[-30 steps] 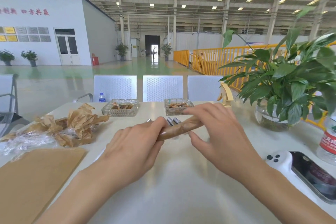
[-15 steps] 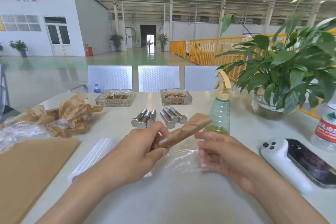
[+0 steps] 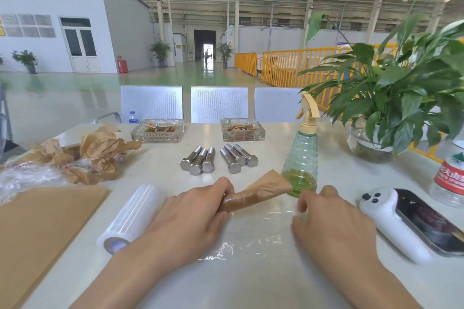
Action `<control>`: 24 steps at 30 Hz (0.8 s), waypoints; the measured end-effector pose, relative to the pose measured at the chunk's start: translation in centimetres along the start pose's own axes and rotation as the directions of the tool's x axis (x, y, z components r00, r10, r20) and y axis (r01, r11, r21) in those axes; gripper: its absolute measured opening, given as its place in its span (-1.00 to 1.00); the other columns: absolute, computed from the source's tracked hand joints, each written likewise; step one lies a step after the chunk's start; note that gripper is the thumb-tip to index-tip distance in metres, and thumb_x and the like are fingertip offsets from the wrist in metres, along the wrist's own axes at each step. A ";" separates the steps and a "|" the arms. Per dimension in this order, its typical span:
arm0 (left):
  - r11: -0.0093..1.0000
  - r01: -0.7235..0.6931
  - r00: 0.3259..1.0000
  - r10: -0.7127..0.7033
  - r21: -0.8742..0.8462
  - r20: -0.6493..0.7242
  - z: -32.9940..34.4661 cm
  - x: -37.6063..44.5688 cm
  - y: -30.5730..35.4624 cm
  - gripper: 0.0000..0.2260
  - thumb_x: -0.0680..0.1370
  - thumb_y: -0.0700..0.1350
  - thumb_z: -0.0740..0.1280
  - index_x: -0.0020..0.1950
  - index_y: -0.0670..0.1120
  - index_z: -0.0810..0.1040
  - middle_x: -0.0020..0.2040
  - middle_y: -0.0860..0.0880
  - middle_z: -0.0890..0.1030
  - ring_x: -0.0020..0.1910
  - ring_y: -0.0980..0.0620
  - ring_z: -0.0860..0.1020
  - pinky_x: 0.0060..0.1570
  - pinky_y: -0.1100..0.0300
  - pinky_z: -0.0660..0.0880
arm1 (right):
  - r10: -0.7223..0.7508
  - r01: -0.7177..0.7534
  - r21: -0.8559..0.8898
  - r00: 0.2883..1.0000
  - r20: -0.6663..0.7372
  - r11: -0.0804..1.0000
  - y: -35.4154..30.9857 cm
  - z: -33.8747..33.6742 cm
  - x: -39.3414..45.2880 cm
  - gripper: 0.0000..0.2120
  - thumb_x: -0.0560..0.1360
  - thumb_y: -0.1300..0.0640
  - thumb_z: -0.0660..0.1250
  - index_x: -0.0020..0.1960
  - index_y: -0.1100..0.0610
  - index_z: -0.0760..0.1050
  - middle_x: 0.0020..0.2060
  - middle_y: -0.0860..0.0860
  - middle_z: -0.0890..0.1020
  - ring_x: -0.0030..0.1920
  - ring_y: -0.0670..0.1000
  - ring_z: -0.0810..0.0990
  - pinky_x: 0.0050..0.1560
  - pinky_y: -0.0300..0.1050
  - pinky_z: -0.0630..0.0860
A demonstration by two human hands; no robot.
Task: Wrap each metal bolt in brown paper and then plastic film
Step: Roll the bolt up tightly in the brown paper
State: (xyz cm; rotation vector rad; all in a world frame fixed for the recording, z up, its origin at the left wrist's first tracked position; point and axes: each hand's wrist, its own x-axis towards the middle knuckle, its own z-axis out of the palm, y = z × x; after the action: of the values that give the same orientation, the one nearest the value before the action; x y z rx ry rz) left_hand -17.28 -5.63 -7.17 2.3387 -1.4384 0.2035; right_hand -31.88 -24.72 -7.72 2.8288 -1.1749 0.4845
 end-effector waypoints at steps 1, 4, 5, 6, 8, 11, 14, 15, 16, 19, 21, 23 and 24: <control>1.000 -0.004 1.000 0.004 0.004 -0.014 0.1 -0.1 0.0 -0.81 0.54 0.04 0.17 0.12 0.20 0.24 -0.12 0.16 0.49 -0.11 -0.07 0.50 -0.11 -0.04 0.50 | -0.005 0.006 0.030 0.999 -0.045 1.000 0.0 -0.3 0.0 -0.89 0.48 -0.11 0.21 -0.02 -0.16 0.44 -0.10 -0.13 0.42 -0.20 0.01 0.45 -0.29 -0.10 0.33; 1.000 -0.004 0.998 0.004 0.002 -0.067 0.1 0.0 -0.2 -0.81 0.57 0.02 0.20 0.13 0.20 0.25 -0.11 0.17 0.50 -0.11 -0.05 0.50 -0.13 -0.04 0.50 | 0.070 -0.053 0.533 0.997 -0.012 0.844 0.3 -1.5 1.2 -0.90 0.49 -0.10 0.32 -0.11 -0.12 0.57 -0.17 -0.14 0.62 -0.23 -0.05 0.60 -0.28 -0.15 0.44; 1.000 -0.004 0.996 0.003 -0.002 -0.090 0.0 0.1 -0.1 -0.81 0.58 0.02 0.21 0.14 0.21 0.25 -0.10 0.18 0.50 -0.10 -0.04 0.51 -0.12 -0.04 0.50 | 0.052 -0.133 0.744 0.990 0.132 0.655 0.2 -1.8 1.7 -0.88 0.50 -0.07 0.37 -0.13 -0.07 0.63 -0.21 -0.10 0.67 -0.29 -0.05 0.63 -0.30 -0.16 0.46; 1.000 -0.006 0.993 0.005 -0.004 -0.115 -0.1 0.3 0.0 -0.81 0.59 0.02 0.21 0.14 0.21 0.25 -0.09 0.18 0.50 -0.09 -0.04 0.52 -0.12 -0.05 0.50 | -0.021 -0.245 0.859 0.958 0.284 0.449 -0.3 -2.1 1.8 -0.86 0.50 -0.04 0.41 -0.13 0.01 0.67 -0.20 -0.04 0.72 -0.35 -0.03 0.63 -0.32 -0.17 0.48; 1.000 -0.019 0.984 0.018 -0.001 -0.175 -0.3 0.7 0.3 -0.83 0.61 0.01 0.20 0.17 0.21 0.29 -0.06 0.19 0.51 -0.06 -0.03 0.53 -0.10 -0.05 0.52 | -0.195 -0.435 0.884 0.864 0.463 0.172 -1.7 -2.3 1.5 -0.76 0.50 -0.04 0.45 -0.02 0.13 0.69 -0.13 0.07 0.75 -0.37 0.02 0.62 -0.37 -0.12 0.52; 0.999 -0.035 0.974 0.039 0.022 -0.224 -0.2 1.3 0.9 -0.83 0.65 0.00 0.16 0.23 0.19 0.34 0.03 0.17 0.51 0.02 0.02 0.52 -0.06 -0.02 0.53 | -0.290 -0.514 0.847 0.838 0.462 -0.137 -3.9 -1.8 1.8 -0.67 0.50 -0.07 0.46 0.10 0.17 0.66 -0.06 0.10 0.76 -0.32 0.05 0.64 -0.40 -0.13 0.55; 0.995 -0.023 0.979 0.042 0.097 -0.198 0.3 1.5 1.5 -0.82 0.67 0.00 0.13 0.27 0.16 0.34 0.08 0.14 0.49 0.09 0.02 0.49 -0.01 0.00 0.51 | -0.217 -0.485 0.817 0.874 0.435 -0.311 -5.4 -1.3 2.5 -0.73 0.51 0.03 0.47 0.10 0.19 0.65 -0.22 0.05 0.71 -0.39 -0.02 0.60 -0.47 -0.20 0.52; 0.994 -0.013 0.982 0.034 0.113 -0.185 0.3 1.4 1.6 -0.82 0.67 0.00 0.13 0.26 0.15 0.34 0.08 0.13 0.48 0.09 0.02 0.49 0.00 0.01 0.51 | -0.196 -0.475 0.811 0.880 0.432 -0.341 -5.7 -1.1 2.6 -0.76 0.51 0.06 0.47 0.08 0.20 0.65 -0.25 0.06 0.68 -0.42 -0.03 0.59 -0.48 -0.21 0.52; 0.993 -0.009 0.984 0.029 0.117 -0.175 0.3 1.3 1.6 -0.83 0.67 0.00 0.12 0.26 0.14 0.34 0.08 0.12 0.48 0.09 0.02 0.49 0.00 0.02 0.50 | -0.189 -0.466 0.807 0.885 0.426 -0.363 -5.9 -0.8 2.7 -0.82 0.52 0.10 0.46 0.04 0.20 0.66 -0.26 0.09 0.67 -0.44 -0.03 0.57 -0.48 -0.22 0.53; 0.993 -0.041 0.986 0.059 0.112 -0.158 0.1 1.2 1.3 -0.83 0.67 0.03 0.10 0.25 0.14 0.34 0.05 0.12 0.48 0.06 0.02 0.49 -0.02 0.03 0.50 | -0.198 -0.445 0.800 0.896 0.398 -0.403 -6.3 -0.4 2.8 -0.86 0.55 0.17 0.38 -0.10 0.18 0.69 -0.20 0.14 0.69 -0.48 -0.03 0.51 -0.49 -0.23 0.50; 0.991 -0.060 0.985 0.079 0.120 -0.156 0.2 1.1 1.1 -0.79 0.67 0.04 0.09 0.29 0.16 0.33 0.04 0.12 0.49 0.04 0.02 0.51 -0.05 0.03 0.50 | -0.206 -0.435 0.799 0.900 0.384 -0.414 -6.6 -0.4 2.9 -0.85 0.56 0.18 0.34 -0.05 0.19 0.68 -0.19 0.14 0.70 -0.49 -0.04 0.48 -0.51 -0.24 0.46; 0.990 -0.060 0.981 0.082 0.128 -0.178 0.5 1.2 0.9 -0.69 0.67 0.03 0.11 0.42 0.18 0.31 0.05 0.12 0.51 0.03 0.01 0.52 -0.08 0.04 0.51 | -0.190 -0.428 0.810 0.904 0.383 -0.400 -6.8 -0.4 3.1 -0.82 0.58 0.19 0.30 0.06 0.24 0.64 -0.23 0.12 0.70 -0.51 -0.04 0.46 -0.52 -0.24 0.44; 0.988 -0.055 0.977 0.083 0.148 -0.195 0.7 1.3 1.0 -0.65 0.67 0.01 0.15 0.46 0.17 0.32 0.03 0.12 0.52 0.00 0.01 0.52 -0.13 0.06 0.50 | -0.170 -0.427 0.821 0.904 0.393 -0.378 -6.9 -0.4 3.1 -0.82 0.58 0.19 0.30 0.06 0.26 0.62 -0.28 0.10 0.68 -0.51 -0.05 0.46 -0.52 -0.23 0.44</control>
State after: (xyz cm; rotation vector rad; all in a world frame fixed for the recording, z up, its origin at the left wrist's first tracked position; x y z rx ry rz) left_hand -17.61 -7.34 -7.19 2.3015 -1.4480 0.5622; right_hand -25.10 -21.87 -5.88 4.3265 -1.6847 2.0757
